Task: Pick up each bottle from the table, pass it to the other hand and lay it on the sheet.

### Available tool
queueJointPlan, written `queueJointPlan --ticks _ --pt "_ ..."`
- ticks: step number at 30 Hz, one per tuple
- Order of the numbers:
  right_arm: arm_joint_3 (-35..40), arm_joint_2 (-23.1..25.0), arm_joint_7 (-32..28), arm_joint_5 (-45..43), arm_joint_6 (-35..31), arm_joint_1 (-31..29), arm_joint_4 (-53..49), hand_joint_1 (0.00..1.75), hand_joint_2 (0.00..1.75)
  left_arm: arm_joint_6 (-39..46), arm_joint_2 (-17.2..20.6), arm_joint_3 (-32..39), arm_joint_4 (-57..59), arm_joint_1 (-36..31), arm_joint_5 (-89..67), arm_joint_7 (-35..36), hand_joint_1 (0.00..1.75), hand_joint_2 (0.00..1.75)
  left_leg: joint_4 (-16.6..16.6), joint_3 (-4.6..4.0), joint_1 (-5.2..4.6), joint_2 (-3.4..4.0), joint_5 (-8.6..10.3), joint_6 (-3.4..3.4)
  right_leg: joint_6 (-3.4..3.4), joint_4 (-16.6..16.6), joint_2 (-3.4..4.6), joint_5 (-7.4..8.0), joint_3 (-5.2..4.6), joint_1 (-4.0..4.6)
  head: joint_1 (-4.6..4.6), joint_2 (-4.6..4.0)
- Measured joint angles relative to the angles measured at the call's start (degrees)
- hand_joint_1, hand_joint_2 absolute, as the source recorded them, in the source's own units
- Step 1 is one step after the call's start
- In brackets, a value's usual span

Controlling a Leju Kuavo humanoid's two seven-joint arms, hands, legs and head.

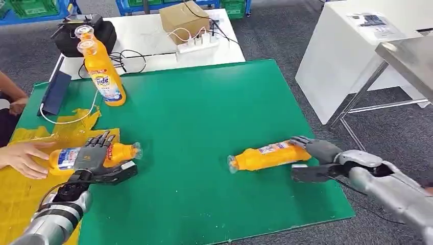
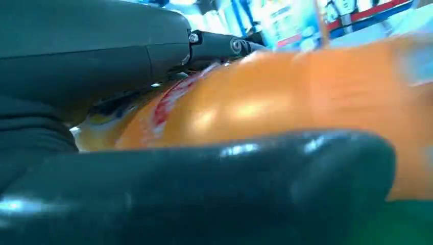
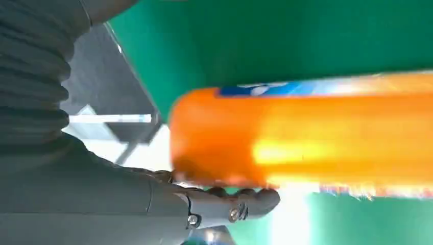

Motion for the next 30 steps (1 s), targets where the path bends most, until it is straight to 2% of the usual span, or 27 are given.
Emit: queueJointPlan --ticks 2,3,4,5,10,12,13,16,19,23,30 --pt "1.03 5.59 2.41 4.06 -4.24 -0.86 5.96 0.00 1.75 0.17 -0.37 -0.66 0.00 0.02 0.50 0.33 0.00 0.00 0.00 0.24 0.07 0.14 -0.07 -0.11 -0.01 -0.01 0.15 0.00 0.12 0.06 0.02 0.00" --pt "1.50 8.26 3.44 5.25 -5.79 -1.52 9.00 0.05 1.75 0.33 -0.50 -0.94 0.00 0.02 0.76 0.46 0.00 0.00 0.00 0.38 0.16 0.17 -0.12 -0.19 -0.04 -0.02 0.24 -0.01 0.23 0.12 -0.04 0.00" --pt "1.75 10.47 4.72 6.25 -7.27 -2.00 11.27 1.43 1.75 0.48 -0.59 -1.09 0.00 0.05 0.90 0.57 0.00 0.00 0.00 0.53 0.25 0.28 -0.16 -0.24 -0.05 -0.04 0.32 -0.02 0.36 0.20 0.07 0.00" --pt "1.88 12.43 6.08 7.41 -8.41 -2.52 13.37 1.75 1.75 0.55 -0.59 -1.22 0.00 0.11 1.01 0.63 0.00 0.00 -0.01 0.71 0.31 0.38 -0.21 -0.30 -0.06 -0.07 0.44 -0.03 0.49 0.23 0.02 0.00" --pt "2.49 19.79 9.31 10.31 -9.50 -4.21 21.21 1.75 1.75 0.66 -0.61 -1.33 0.00 0.39 1.84 0.63 0.00 0.00 -0.07 1.61 0.73 0.80 -0.64 -0.54 -0.31 -0.30 0.86 -0.20 1.28 0.56 0.04 0.00" --pt "2.29 21.69 9.31 10.48 -9.50 -4.64 23.47 1.75 1.75 0.63 -0.63 -1.40 0.00 0.37 1.92 0.28 0.00 0.00 -0.10 2.11 0.89 1.27 -1.10 -0.69 -0.59 -0.46 1.14 -0.41 1.73 0.75 0.04 0.00" --pt "2.14 22.33 9.27 10.55 -9.50 -4.72 24.29 1.75 1.75 0.63 -0.63 -1.46 0.00 0.32 1.97 0.26 0.00 0.00 -0.10 2.34 0.90 1.45 -1.21 -0.54 -0.56 -0.48 1.26 -0.45 1.90 0.75 0.04 0.00" --pt "1.77 23.61 8.83 10.63 -9.39 -5.08 26.39 1.75 1.75 0.63 -0.68 -1.92 -0.02 0.02 2.44 -0.44 0.00 0.00 -0.11 3.05 0.91 1.64 -1.59 -0.41 -0.58 -0.59 1.47 -0.66 2.00 0.73 0.07 0.00" --pt "0.74 23.90 7.40 9.74 -9.13 -5.36 27.29 1.75 1.75 -0.64 -0.70 -1.92 -0.37 -0.96 7.67 -4.67 0.00 0.00 -0.06 2.88 0.90 1.65 -1.30 -0.40 -0.48 -0.58 1.51 -0.27 2.04 0.73 0.04 0.00" --pt "-3.24 23.86 4.83 5.76 -8.91 -4.20 27.50 1.75 1.75 -7.65 -1.29 0.90 -2.95 -0.96 22.81 -17.43 0.00 0.00 -0.02 2.45 0.89 1.61 -0.84 -0.41 -0.38 -0.60 1.49 0.03 2.09 0.74 0.04 0.00" --pt "-6.82 24.01 4.02 5.13 -8.93 -2.82 27.50 1.75 1.75 -9.66 -1.66 3.26 -5.36 0.34 25.33 -18.65 0.00 0.00 -0.04 2.52 0.89 1.54 -1.07 -0.41 -0.29 -0.67 1.49 -0.18 2.16 0.74 0.04 0.00"
